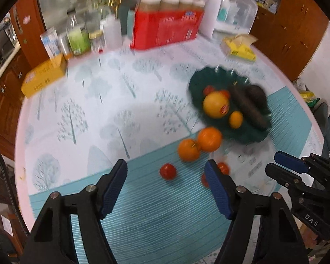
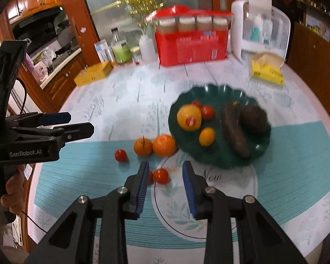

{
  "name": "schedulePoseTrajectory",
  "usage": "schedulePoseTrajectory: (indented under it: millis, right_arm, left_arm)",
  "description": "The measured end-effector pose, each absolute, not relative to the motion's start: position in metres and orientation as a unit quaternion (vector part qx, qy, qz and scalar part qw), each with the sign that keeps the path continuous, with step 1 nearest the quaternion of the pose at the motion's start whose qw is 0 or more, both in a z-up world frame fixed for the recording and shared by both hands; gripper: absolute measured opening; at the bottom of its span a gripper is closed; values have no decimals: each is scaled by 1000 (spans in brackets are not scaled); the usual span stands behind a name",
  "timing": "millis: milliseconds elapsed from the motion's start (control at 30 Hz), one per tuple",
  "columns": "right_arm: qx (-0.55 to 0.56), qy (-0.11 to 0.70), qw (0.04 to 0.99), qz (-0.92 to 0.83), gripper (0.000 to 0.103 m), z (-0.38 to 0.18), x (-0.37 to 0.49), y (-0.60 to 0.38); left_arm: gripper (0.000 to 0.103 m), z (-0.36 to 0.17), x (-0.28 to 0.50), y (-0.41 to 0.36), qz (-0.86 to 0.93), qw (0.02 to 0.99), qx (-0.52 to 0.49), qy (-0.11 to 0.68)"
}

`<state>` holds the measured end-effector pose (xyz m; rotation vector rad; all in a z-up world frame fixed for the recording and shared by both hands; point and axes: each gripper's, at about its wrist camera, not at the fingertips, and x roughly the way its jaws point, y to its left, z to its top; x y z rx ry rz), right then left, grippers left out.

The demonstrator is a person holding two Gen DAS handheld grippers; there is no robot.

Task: Organize fruits
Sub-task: 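Move both tools back toward the cherry tomatoes on the cloth, then grasp a cherry tomato with the left tool while the right tool grasps another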

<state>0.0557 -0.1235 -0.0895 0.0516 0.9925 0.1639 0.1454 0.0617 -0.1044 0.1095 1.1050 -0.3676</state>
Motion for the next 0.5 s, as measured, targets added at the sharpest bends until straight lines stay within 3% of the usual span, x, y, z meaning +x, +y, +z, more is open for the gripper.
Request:
schedulePoseTrajectory:
  millis: [200, 500]
  right_arm:
    - [24, 508, 857, 85, 25, -131, 66, -115]
    - [16, 529, 843, 97, 25, -161, 79, -104]
  left_arm:
    - [60, -162, 165, 69, -171, 802, 36, 571]
    - [57, -186, 177, 65, -183, 788, 21, 587]
